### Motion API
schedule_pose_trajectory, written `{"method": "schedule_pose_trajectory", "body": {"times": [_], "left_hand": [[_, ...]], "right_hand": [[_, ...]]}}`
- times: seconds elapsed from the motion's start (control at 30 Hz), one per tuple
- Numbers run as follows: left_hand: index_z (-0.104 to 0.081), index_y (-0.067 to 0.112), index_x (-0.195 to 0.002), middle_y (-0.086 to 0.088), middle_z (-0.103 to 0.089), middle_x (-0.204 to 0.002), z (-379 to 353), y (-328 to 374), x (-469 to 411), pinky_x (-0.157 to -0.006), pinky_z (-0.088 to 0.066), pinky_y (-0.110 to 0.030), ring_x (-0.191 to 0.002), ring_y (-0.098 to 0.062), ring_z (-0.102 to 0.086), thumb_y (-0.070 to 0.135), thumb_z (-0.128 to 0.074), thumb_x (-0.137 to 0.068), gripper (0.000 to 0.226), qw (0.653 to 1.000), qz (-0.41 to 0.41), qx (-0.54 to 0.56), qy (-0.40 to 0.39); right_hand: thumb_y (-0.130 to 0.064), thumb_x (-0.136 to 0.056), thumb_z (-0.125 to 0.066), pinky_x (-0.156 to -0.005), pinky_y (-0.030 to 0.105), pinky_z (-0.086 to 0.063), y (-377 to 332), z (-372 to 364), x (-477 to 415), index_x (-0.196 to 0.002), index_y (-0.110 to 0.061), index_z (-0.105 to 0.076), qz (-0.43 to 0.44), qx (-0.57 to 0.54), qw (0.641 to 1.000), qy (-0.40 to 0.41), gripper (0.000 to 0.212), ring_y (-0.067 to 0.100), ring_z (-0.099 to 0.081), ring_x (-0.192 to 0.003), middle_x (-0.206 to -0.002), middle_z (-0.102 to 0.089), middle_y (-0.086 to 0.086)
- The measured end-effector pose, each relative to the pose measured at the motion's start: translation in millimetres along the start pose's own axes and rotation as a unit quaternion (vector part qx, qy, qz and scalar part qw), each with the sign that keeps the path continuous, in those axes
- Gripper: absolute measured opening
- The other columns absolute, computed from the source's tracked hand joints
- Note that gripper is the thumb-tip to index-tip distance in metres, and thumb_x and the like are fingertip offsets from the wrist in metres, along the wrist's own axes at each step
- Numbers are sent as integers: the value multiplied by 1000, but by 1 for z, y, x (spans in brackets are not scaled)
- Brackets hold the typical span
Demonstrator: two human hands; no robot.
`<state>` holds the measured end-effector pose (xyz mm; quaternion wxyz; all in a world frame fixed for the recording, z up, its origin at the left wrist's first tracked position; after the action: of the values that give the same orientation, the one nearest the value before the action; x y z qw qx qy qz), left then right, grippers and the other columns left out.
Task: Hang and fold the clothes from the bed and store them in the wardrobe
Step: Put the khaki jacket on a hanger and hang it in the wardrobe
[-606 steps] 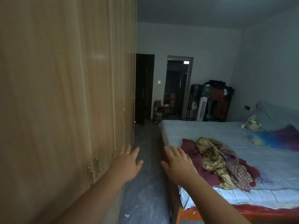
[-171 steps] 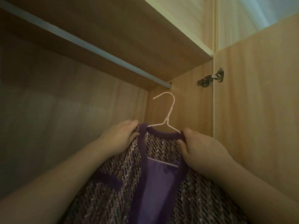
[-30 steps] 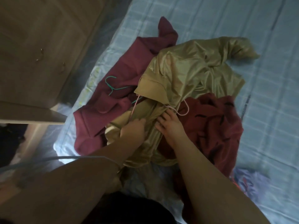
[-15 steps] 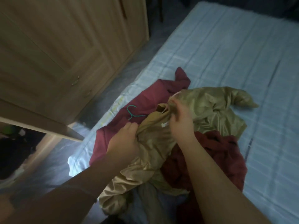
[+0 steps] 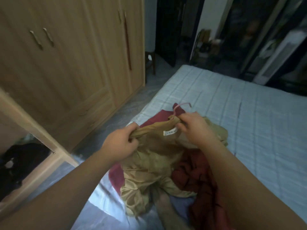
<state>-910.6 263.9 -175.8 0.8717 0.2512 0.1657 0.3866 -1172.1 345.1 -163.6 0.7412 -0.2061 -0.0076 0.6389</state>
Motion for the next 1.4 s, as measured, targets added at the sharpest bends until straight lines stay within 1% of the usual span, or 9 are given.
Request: {"method": "schedule_pose_trajectory", "body": {"times": [0.13, 0.3, 0.6, 0.77, 0.87, 0.97, 1.07, 1.13, 1.4], "left_hand": [[-46, 49, -109, 18, -66, -87, 50, 17, 52, -72, -51, -34, -81, -4, -63, 65, -51, -80, 34, 996, -51, 40, -58], [-47, 47, -80, 18, -57, -74, 103, 49, 87, -73, -50, -36, -78, -10, -58, 54, -50, -94, 16, 994, -106, -17, -20], [-46, 37, -89, 10, -59, -87, 171, 160, 115, -72, -52, -38, -81, -12, -61, 31, -53, -89, 9, 987, -158, 10, 40], [-49, 50, -104, 21, -62, -86, 219, 259, 126, -59, -50, -23, -75, 4, -61, 60, -49, -92, 15, 961, -222, 62, 149], [-57, 41, -90, 16, -64, -79, 253, 312, 122, -66, -55, -36, -74, -2, -61, 55, -45, -97, 19, 939, -231, 81, 242], [-53, 35, -87, 11, -62, -73, 281, 363, 118, -63, -53, -37, -69, -8, -59, 48, -43, -100, 20, 901, -256, 37, 347], [-49, 33, -87, 10, -58, -68, 299, 413, 118, -56, -49, -35, -63, -10, -56, 47, -40, -100, 21, 856, -286, -31, 429], [-49, 33, -88, 10, -58, -70, 310, 446, 121, -53, -47, -34, -62, -13, -57, 51, -35, -99, 26, 827, -310, -80, 462], [-52, 22, -116, 0, -67, -98, 384, 553, 150, -48, -41, -30, -73, -27, -68, 47, -39, -101, 32, 633, -459, -332, 527]], "right_hand": [[-31, -91, -53, -107, 47, -33, -68, 52, 47, -81, -32, -44, -8, -22, 998, 66, 13, 20, -56, -85, -77, -51, -13], [-42, -91, -49, -62, 29, -37, -132, 123, 91, -87, -38, -45, -22, 26, 994, 107, 7, 11, -53, -73, -71, -50, -16], [-35, -97, -50, -72, 37, -49, -204, 260, 145, -99, -33, -57, 1, 160, 959, 234, 8, 10, -56, -77, -83, -55, -16], [-35, -98, -49, -70, 35, -46, -224, 351, 159, -101, -29, -59, 33, 201, 914, 352, 12, 14, -57, -75, -83, -57, -13], [-38, -98, -48, -98, 47, -37, -225, 404, 174, -104, -30, -61, 33, 269, 861, 429, 16, 16, -62, -91, -95, -64, -12], [-40, -99, -47, -117, 61, -4, -218, 453, 187, -110, -31, -62, 53, 327, 814, 477, 21, 17, -56, -116, -115, -63, -11], [-40, -100, -36, -88, 45, -48, -204, 490, 195, -122, -25, -55, 48, 311, 834, 453, 33, 21, -64, -93, -107, -66, -5], [-43, -101, -33, -54, 31, -41, -189, 511, 201, -121, -26, -50, 16, 294, 844, 449, 32, 17, -56, -65, -89, -63, -6], [-46, -98, -33, -53, 35, -44, -173, 624, 237, -95, -24, -49, 47, 289, 780, 553, 27, 31, -63, -63, -81, -64, -1]]}}
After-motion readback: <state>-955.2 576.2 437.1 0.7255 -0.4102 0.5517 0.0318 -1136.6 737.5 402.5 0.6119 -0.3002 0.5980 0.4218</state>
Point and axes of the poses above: each hand's wrist, its own x-axis away from the middle knuckle, its own z-axis out of the back of the hand, y = z × x, the point moved 4 cm from there along -x, towards the middle knuckle
